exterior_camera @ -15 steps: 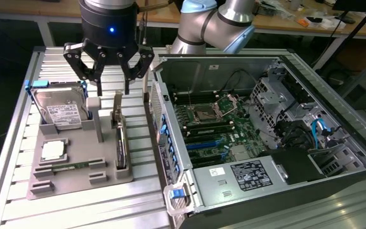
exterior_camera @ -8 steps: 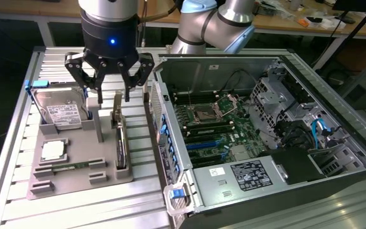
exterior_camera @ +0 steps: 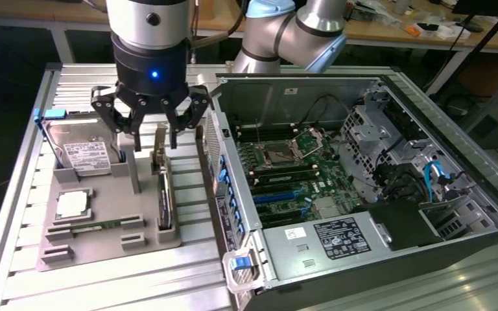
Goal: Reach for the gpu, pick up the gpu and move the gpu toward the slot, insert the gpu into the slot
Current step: 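Pick up the gpu and move the gpu toward the slot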
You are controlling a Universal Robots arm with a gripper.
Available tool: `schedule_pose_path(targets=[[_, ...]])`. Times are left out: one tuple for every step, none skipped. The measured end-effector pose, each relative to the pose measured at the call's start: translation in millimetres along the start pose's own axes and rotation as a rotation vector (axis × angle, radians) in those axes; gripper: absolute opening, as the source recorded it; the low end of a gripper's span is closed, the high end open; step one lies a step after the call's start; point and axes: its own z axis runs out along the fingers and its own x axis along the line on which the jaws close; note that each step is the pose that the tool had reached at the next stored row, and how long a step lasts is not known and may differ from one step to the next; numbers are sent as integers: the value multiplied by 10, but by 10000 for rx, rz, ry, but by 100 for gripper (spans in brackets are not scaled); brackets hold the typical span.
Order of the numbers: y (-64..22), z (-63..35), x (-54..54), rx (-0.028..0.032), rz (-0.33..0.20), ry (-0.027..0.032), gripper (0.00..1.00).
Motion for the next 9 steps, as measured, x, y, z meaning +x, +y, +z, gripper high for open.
schedule_pose_path(targets=[[-5, 18, 0, -1, 0, -1, 54], [-9, 37, -1, -1, 0, -1, 54], [-13, 55, -1, -1, 1, -1, 54], [-17, 72, -2, -1, -1, -1, 54], [-20, 92, -2, -1, 0, -1, 54], [-24, 111, -2, -1, 0, -1, 54], [-28, 127, -3, -1, 0, -1, 54], [-32, 145, -3, 0, 0, 0, 54], [-36, 165, -4, -1, -1, -1, 54]])
